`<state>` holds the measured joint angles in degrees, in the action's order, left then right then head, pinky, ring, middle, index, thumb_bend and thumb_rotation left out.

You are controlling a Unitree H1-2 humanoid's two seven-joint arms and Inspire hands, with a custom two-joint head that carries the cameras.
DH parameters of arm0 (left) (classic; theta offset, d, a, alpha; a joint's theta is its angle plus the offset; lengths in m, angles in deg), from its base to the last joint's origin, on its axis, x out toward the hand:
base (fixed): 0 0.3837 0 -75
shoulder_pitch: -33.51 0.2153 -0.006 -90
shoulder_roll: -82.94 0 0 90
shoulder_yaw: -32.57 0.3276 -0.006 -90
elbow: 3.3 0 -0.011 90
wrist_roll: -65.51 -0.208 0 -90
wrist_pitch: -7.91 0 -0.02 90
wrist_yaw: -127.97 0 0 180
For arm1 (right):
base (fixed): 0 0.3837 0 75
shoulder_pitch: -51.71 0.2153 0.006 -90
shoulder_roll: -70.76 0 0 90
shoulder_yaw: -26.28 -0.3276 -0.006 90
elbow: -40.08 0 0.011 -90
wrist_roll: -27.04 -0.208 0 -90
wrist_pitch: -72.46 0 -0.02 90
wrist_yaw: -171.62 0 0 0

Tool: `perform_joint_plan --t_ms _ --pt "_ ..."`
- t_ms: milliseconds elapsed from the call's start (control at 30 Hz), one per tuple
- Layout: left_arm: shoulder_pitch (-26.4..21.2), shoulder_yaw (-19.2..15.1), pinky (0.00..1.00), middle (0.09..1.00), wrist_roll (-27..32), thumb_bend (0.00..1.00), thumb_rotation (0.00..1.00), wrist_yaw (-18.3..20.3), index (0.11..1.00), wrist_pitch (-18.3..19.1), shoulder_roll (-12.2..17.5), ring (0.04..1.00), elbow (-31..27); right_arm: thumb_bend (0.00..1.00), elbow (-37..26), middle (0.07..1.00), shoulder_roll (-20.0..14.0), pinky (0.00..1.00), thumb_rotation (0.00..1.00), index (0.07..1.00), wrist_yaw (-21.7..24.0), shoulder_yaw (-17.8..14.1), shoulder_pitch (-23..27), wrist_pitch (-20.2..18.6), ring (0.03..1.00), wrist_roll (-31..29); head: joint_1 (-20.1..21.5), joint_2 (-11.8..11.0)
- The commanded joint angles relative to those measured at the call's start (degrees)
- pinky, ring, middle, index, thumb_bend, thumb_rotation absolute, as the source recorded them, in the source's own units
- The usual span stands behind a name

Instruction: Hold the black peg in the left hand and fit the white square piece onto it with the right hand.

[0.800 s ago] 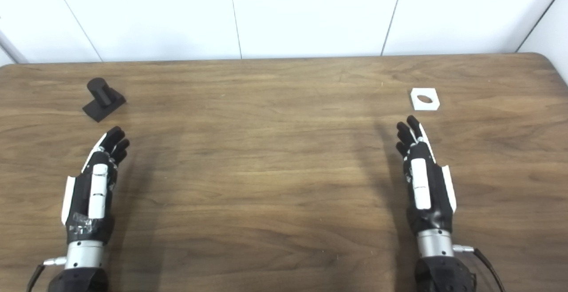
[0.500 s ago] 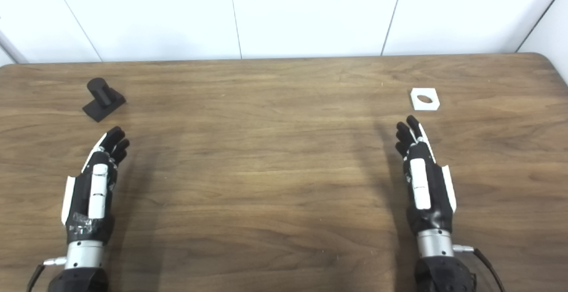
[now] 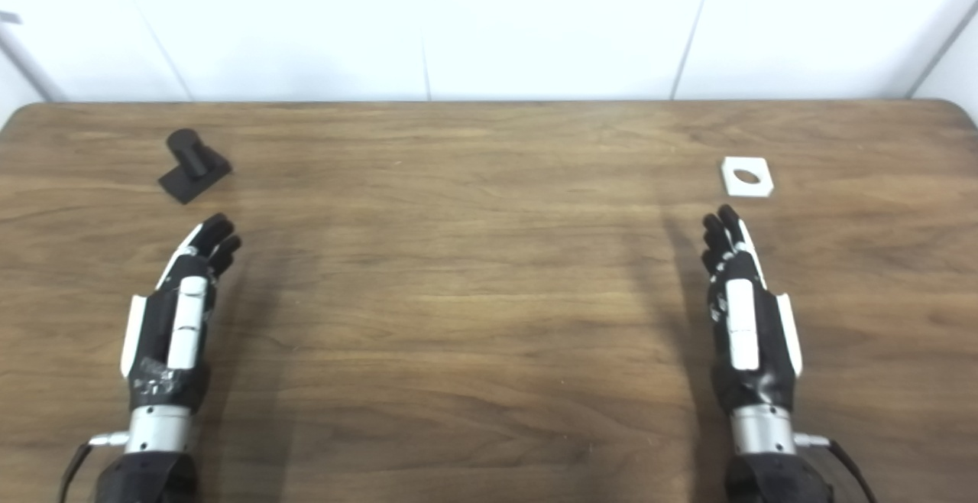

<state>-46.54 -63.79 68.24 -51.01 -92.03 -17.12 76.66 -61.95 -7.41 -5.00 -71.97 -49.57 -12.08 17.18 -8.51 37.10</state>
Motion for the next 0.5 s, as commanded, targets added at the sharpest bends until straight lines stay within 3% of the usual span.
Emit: perform_joint_plan --t_ms 0,233,467 --pt "1.8 1.2 0.91 0.888 -1.2 0.44 0.78 -0.4 0.873 -1.9 -1.4 0.88 0.9 0.54 2.6 0.954 -1.0 1.0 0.88 0.964 1.1 -0.3 -5.0 3.0 0.987 -0.4 -1.8 -1.4" --pt "2.8 2.1 0.91 0.89 -4.1 0.43 0.79 -1.1 0.875 -2.8 -2.1 0.892 1.2 0.55 2.4 0.948 -1.3 0.98 0.89 0.955 2.0 -0.7 -5.4 3.1 0.967 -0.4 -5.1 -5.2" --pt "3.3 2.4 0.93 0.902 -5.5 0.43 0.81 -1.4 0.885 -3.3 -2.3 0.906 1.5 0.59 2.1 0.932 -1.0 0.93 0.89 0.939 2.2 -0.6 -5.7 3.1 0.952 -0.5 -4.6 -6.0"
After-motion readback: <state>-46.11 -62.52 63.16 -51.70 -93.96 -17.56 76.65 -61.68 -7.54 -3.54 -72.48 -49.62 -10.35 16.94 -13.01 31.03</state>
